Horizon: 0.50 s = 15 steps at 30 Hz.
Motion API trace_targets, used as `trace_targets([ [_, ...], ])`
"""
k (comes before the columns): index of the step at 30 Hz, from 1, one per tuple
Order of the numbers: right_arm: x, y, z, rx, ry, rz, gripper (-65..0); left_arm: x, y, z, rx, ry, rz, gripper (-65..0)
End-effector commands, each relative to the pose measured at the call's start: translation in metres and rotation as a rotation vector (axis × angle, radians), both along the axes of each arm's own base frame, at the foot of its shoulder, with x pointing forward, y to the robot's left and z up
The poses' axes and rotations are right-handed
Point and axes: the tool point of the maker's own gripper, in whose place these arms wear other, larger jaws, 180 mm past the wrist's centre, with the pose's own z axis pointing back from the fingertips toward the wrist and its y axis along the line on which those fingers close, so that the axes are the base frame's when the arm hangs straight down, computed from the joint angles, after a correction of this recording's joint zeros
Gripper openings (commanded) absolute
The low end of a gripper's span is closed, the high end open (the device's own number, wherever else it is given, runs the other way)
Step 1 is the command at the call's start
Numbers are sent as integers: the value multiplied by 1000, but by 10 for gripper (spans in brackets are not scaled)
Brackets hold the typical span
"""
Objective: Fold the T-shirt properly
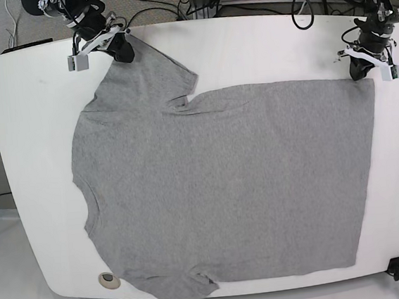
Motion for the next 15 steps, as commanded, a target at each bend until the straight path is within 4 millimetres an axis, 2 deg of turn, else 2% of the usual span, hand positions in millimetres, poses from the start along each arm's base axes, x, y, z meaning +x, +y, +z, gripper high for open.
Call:
trace_targets([
  [1,11,-24,1,-81,-5,-10,-605,-17,1,-10,9,43,13,-640],
  [7,15,-29,3,-97,-12,-1,-605,-18,2,-10,43,54,-2,-639],
  [15,15,-29,3,-96,-14,-1,-605,-13,-2,6,70,19,-27,-636],
])
